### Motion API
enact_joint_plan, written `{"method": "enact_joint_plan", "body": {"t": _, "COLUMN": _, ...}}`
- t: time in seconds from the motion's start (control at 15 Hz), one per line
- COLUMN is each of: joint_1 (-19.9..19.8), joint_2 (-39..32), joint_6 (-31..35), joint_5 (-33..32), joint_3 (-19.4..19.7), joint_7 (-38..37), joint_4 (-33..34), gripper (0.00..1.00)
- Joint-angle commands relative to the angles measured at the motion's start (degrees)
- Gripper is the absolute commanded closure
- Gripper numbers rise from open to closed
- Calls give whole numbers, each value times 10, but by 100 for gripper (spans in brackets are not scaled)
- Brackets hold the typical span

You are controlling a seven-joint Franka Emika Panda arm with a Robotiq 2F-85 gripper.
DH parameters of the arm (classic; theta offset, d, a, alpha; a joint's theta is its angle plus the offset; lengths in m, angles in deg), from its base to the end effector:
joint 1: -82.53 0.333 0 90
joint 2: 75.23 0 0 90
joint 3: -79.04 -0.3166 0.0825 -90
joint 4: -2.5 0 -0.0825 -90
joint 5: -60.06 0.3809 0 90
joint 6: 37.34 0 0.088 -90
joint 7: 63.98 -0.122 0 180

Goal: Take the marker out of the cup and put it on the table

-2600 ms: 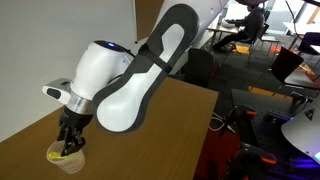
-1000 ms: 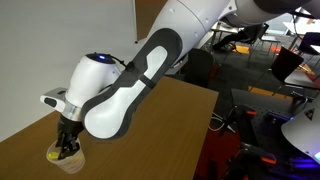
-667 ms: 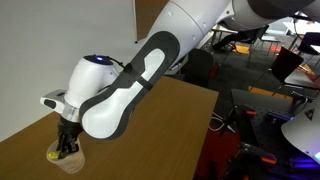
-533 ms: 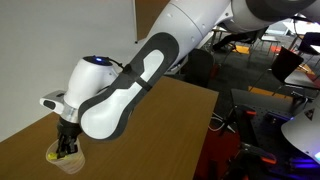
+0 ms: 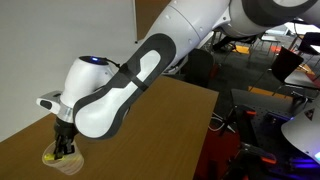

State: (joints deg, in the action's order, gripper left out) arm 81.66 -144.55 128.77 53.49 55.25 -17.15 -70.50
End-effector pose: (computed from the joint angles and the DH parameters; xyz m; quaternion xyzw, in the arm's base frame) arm 0.7391 0.2124 0.0856 -0.8491 -0.4490 -0.2673 0.0775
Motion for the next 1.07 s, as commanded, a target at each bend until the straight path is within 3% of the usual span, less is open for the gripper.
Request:
{"method": "enact_joint_plan", "body": {"t": 0.0, "joint_1": -1, "joint_2": -19, "joint_6": -32, "joint_5": 4, "joint_3": -10, "joint_7": 2, "joint_4": 34, "gripper": 73}}
{"method": "enact_joint_plan", "body": {"t": 0.07, "joint_1": -1, "joint_2": -21, "joint_6": -34, "joint_5": 5, "joint_3": -10, "joint_7": 1, "joint_4": 36, "gripper": 67}}
{"method": "enact_joint_plan", "body": {"t": 0.27, "joint_1": -1, "joint_2": -26, "joint_6": -34, "joint_5": 6, "joint_3": -11, "joint_7": 3, "joint_4": 42, "gripper": 64}}
{"method": "enact_joint_plan", "body": {"t": 0.53, "joint_1": -1, "joint_2": -37, "joint_6": -40, "joint_5": 6, "joint_3": -14, "joint_7": 7, "joint_4": 56, "gripper": 98}}
{"method": "enact_joint_plan", "body": {"t": 1.0, "joint_1": 0, "joint_2": -26, "joint_6": -35, "joint_5": 8, "joint_3": -17, "joint_7": 2, "joint_4": 43, "gripper": 95}}
